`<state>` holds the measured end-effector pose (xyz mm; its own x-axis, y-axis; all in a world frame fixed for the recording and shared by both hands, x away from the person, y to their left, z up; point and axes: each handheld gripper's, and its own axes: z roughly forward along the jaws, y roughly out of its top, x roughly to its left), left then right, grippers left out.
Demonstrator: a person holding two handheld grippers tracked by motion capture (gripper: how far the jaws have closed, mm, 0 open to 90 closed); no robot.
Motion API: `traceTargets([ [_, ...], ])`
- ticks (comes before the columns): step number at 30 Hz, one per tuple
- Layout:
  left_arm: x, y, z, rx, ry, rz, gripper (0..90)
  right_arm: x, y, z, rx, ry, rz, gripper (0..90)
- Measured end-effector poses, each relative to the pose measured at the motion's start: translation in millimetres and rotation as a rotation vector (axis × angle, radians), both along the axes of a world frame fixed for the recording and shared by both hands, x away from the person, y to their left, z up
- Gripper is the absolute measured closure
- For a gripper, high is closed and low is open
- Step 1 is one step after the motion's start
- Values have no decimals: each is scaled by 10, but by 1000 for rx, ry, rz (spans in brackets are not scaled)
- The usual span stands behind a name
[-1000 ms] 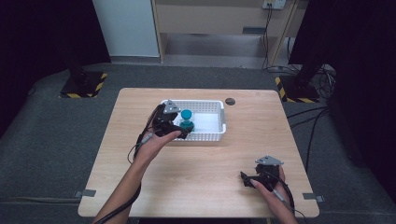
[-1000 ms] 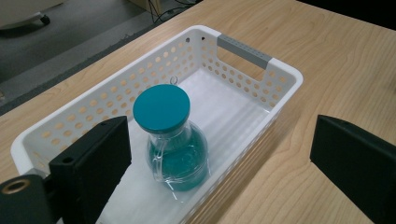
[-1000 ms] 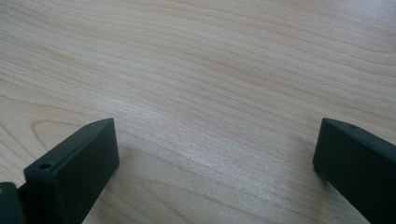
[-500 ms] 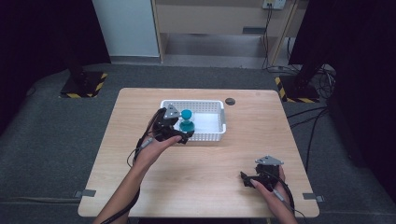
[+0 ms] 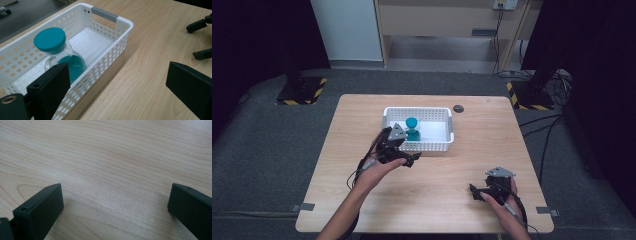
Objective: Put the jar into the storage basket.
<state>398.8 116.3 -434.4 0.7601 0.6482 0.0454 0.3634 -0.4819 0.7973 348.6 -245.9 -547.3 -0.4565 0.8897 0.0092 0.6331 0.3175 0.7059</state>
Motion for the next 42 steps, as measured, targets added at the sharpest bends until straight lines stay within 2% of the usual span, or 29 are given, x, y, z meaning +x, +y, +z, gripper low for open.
traceTargets([
  [10, -146, 12, -120, 0, 19, -17, 38, 0, 0, 0, 1, 0, 0, 2],
  [18, -208, 17, -219, -4, 36, -23, 38, 0, 1, 0, 1, 0, -1, 2],
  [42, -436, 61, -355, -13, 59, -44, 39, 0, 1, 0, 1, 0, -1, 2],
])
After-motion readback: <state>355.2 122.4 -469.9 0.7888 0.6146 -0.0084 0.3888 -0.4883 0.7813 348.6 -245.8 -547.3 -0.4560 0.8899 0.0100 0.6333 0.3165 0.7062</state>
